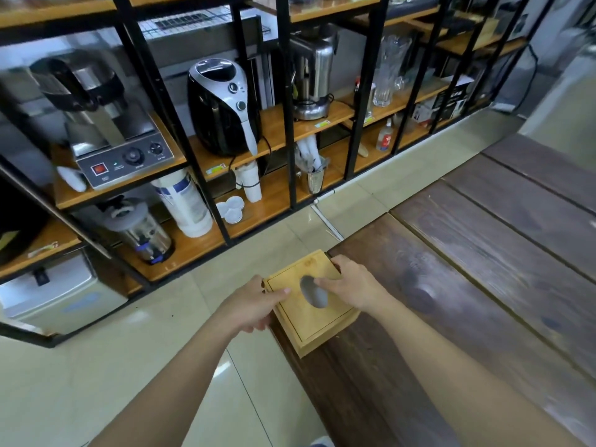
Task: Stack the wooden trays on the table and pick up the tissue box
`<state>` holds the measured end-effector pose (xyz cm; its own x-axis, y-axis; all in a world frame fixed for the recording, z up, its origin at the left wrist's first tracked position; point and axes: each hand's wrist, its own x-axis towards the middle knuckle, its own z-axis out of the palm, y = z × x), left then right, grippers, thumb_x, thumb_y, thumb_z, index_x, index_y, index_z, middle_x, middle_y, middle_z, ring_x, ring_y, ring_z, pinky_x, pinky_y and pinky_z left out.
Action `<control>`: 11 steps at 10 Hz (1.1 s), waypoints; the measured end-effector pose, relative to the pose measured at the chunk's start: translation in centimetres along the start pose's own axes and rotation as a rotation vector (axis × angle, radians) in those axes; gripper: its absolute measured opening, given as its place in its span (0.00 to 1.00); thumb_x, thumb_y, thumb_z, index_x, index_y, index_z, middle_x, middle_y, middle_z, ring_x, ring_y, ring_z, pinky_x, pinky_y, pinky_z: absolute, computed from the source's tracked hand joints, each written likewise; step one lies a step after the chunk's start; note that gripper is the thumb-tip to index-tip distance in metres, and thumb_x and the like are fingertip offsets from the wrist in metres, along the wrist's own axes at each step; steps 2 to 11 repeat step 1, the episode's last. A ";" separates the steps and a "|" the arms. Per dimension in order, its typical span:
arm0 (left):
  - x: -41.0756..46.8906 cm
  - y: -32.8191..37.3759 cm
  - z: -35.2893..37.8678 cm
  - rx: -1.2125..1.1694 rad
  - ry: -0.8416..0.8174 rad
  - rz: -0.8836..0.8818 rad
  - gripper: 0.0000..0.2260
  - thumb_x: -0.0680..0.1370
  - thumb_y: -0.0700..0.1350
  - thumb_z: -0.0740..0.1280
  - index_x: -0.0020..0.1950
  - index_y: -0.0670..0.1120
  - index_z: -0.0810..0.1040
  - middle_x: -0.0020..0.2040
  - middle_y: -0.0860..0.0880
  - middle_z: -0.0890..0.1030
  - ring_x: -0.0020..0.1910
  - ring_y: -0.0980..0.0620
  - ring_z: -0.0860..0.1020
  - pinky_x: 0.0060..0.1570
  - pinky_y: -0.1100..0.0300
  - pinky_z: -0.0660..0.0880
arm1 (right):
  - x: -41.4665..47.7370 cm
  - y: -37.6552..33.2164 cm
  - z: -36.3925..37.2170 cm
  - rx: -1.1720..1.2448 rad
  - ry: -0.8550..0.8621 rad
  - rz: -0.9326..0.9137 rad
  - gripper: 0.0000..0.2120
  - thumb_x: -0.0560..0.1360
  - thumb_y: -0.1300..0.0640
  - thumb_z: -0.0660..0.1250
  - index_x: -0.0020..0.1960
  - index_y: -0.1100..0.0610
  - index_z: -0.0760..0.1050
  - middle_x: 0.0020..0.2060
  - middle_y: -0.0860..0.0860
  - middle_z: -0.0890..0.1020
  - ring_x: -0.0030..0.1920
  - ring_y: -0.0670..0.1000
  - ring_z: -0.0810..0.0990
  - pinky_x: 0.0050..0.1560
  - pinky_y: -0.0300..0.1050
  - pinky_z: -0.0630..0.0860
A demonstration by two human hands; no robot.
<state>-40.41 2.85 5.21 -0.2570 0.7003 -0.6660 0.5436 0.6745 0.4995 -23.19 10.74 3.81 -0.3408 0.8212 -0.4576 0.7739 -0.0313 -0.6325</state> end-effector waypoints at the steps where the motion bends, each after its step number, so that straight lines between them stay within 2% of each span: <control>1: 0.2 0.7 -1.7 0.248 0.157 0.070 0.28 0.77 0.59 0.61 0.72 0.45 0.64 0.67 0.43 0.74 0.63 0.44 0.74 0.61 0.51 0.73 | -0.6 -0.2 -1.2 -0.046 0.048 -0.016 0.25 0.74 0.48 0.65 0.66 0.60 0.68 0.62 0.56 0.75 0.63 0.57 0.73 0.55 0.47 0.72; 11: 0.2 0.7 -1.7 0.248 0.157 0.070 0.28 0.77 0.59 0.61 0.72 0.45 0.64 0.67 0.43 0.74 0.63 0.44 0.74 0.61 0.51 0.73 | -0.6 -0.2 -1.2 -0.046 0.048 -0.016 0.25 0.74 0.48 0.65 0.66 0.60 0.68 0.62 0.56 0.75 0.63 0.57 0.73 0.55 0.47 0.72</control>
